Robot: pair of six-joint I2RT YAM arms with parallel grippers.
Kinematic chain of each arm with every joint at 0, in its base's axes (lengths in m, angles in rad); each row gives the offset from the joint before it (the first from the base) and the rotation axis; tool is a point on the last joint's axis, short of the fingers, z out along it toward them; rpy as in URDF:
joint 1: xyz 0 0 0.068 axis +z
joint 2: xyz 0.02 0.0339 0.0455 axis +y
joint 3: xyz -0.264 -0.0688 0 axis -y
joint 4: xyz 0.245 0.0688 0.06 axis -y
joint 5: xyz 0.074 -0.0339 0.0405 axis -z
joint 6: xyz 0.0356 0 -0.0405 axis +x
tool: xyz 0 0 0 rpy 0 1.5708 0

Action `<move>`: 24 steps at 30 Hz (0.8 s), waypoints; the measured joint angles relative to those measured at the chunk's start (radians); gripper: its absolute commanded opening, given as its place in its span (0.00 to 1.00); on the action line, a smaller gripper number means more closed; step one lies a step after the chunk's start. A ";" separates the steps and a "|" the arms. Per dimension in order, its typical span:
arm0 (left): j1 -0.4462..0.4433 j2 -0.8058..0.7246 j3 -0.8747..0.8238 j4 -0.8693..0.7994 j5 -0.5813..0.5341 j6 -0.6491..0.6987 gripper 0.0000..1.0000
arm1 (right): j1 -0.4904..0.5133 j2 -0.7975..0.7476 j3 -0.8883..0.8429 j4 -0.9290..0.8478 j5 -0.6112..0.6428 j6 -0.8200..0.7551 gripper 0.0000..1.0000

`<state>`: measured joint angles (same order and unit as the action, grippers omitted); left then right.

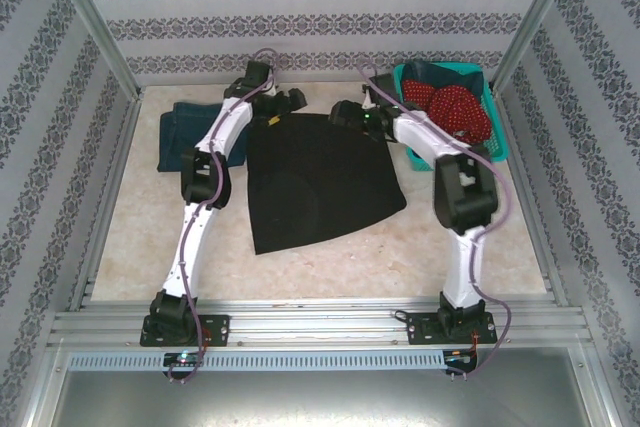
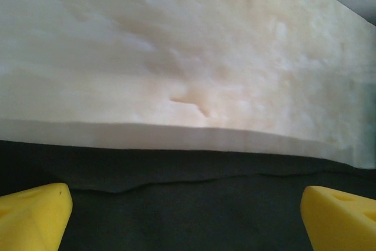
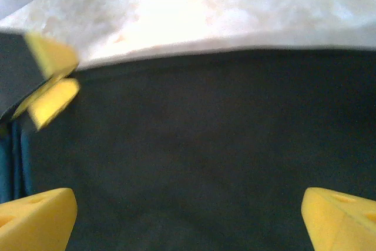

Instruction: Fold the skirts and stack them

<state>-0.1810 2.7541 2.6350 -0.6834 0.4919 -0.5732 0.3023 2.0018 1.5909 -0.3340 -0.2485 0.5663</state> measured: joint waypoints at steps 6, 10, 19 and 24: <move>-0.039 0.003 0.000 0.033 0.053 -0.003 1.00 | 0.021 -0.319 -0.306 0.002 0.029 -0.015 0.98; -0.069 0.029 0.006 0.064 0.074 -0.008 1.00 | 0.021 -0.397 -0.487 -0.032 0.038 -0.008 0.98; -0.093 0.095 0.048 0.271 0.188 -0.097 1.00 | 0.097 -0.433 -0.694 -0.028 0.011 0.086 0.98; -0.099 0.099 0.077 0.228 0.182 -0.093 1.00 | 0.154 -0.375 -0.686 0.046 0.043 0.140 0.98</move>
<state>-0.2798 2.8529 2.7125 -0.4553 0.6739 -0.6666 0.4564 1.6268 0.9054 -0.2882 -0.2058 0.7067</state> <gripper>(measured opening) 0.998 0.978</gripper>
